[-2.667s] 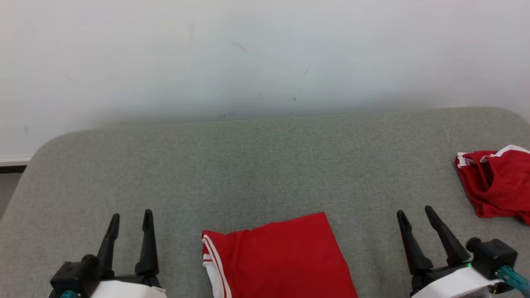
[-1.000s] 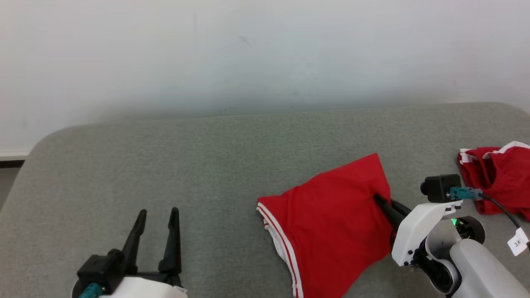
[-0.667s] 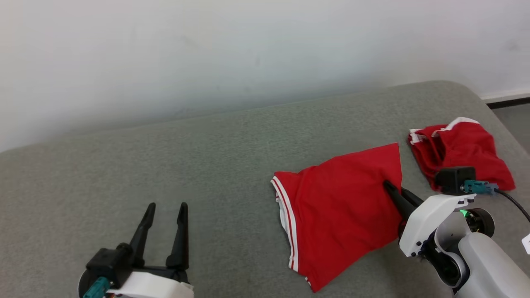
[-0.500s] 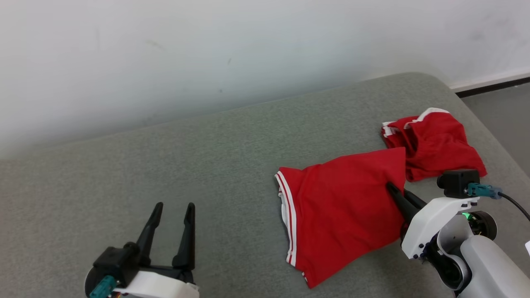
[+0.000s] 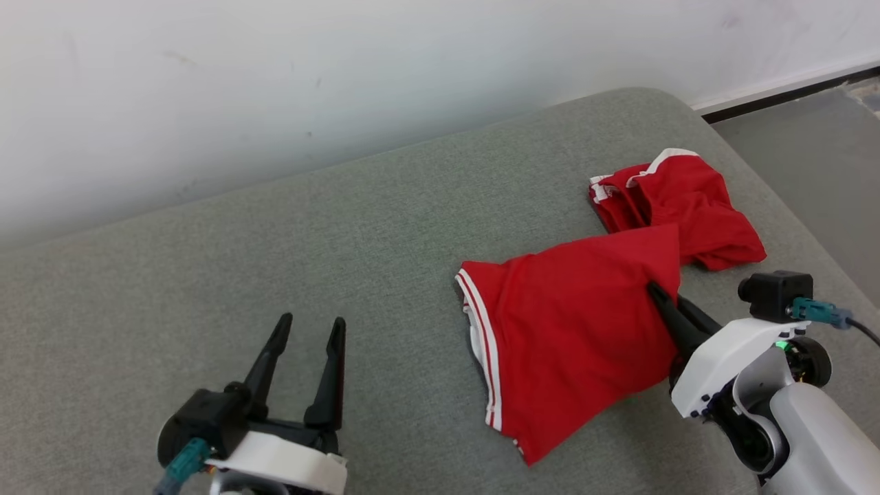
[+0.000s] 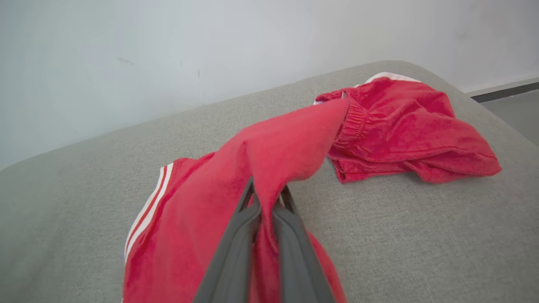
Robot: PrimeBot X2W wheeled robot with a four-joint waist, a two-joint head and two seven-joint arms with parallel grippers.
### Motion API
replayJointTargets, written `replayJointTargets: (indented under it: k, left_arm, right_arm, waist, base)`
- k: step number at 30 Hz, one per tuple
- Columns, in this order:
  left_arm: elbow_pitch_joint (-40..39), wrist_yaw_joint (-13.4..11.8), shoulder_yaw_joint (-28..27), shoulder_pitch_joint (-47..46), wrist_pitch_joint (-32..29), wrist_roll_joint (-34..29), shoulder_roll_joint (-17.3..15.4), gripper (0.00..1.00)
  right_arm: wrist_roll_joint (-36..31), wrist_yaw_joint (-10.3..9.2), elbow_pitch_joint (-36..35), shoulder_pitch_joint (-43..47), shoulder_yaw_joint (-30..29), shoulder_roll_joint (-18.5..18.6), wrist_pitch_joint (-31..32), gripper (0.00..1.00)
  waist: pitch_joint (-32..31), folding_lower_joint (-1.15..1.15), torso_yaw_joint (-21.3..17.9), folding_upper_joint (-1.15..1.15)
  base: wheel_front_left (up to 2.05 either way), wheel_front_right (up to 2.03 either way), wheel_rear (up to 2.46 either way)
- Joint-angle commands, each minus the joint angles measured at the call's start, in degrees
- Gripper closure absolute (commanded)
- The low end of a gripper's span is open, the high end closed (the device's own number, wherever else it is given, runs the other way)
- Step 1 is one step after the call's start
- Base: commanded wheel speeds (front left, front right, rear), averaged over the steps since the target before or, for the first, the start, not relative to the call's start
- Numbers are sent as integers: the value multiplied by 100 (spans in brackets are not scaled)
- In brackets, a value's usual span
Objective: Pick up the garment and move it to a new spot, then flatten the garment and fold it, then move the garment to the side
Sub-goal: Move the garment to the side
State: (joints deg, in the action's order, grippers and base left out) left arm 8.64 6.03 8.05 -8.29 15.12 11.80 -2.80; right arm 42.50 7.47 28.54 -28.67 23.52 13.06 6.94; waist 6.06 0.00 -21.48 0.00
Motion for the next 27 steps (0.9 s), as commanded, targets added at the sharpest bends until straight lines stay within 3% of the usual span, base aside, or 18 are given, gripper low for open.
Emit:
replayJointTargets:
  k: [1, 7, 17, 27]
  left_arm:
    - [-55, 21, 2, -101, -2, -43, -24, 0]
    - [-135, 58, 31, -273, -3, -149, -28, 0]
    - [-202, 115, -15, -619, -2, -289, -210, 0]
    - [-269, 135, -27, -845, -2, -311, -481, 0]
  right_arm:
    - [-45, 2, -29, -116, -44, 53, -68, 100]
    - [-142, 2, -126, -609, -127, 282, -59, 100]
    - [-32, 1, 7, -1694, -315, 1131, 217, 100]
    - [46, 1, 393, -2048, -564, 2025, 267, 100]
  waist:
    - [96, 0, 93, 0]
    - [463, 0, 406, 0]
    - [1317, 0, 735, 0]
    - [1997, 0, 822, 0]
  base:
    - [0, 0, 0]
    - [0, 0, 0]
    - [0, 0, 0]
    - [0, 0, 0]
